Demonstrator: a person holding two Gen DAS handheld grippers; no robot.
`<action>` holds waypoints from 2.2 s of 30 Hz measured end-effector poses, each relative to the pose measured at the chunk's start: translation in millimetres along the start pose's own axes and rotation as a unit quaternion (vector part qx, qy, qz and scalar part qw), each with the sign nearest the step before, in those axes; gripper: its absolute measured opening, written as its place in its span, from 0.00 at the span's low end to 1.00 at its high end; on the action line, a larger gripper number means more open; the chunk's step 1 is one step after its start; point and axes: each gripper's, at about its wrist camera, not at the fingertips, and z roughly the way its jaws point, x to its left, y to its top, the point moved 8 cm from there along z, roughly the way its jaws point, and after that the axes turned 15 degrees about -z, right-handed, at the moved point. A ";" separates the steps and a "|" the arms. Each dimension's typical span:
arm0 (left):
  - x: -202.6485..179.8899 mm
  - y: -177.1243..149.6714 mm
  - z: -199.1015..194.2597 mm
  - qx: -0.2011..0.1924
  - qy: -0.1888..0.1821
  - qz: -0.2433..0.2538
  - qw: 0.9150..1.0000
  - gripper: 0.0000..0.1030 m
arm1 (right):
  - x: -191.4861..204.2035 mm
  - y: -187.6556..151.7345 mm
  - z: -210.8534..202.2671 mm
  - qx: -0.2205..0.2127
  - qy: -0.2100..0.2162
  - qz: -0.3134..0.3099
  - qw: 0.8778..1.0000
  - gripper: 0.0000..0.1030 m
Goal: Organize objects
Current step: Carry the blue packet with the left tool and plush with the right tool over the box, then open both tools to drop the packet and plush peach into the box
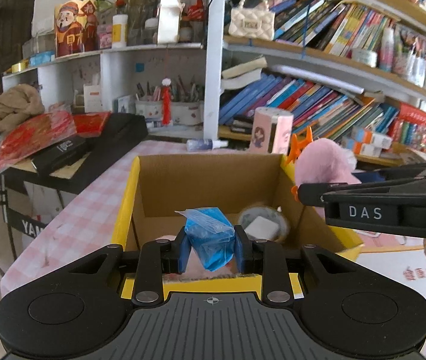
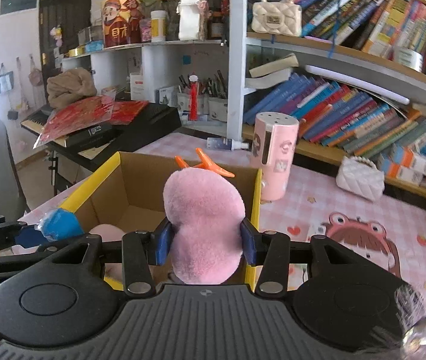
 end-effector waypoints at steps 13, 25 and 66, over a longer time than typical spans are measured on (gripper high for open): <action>-3.6 -13.0 46.4 0.042 0.048 0.043 0.997 0.27 | 5.3 -15.2 57.4 0.038 0.035 -0.064 0.997 0.42; 0.0 -13.6 58.9 0.050 0.063 0.044 0.996 0.28 | 13.8 -22.7 86.2 0.054 0.049 -0.122 0.990 0.42; 5.8 -2.5 22.4 0.000 0.074 -0.001 0.997 0.71 | 9.4 -12.6 76.6 0.041 0.046 -0.118 0.991 0.57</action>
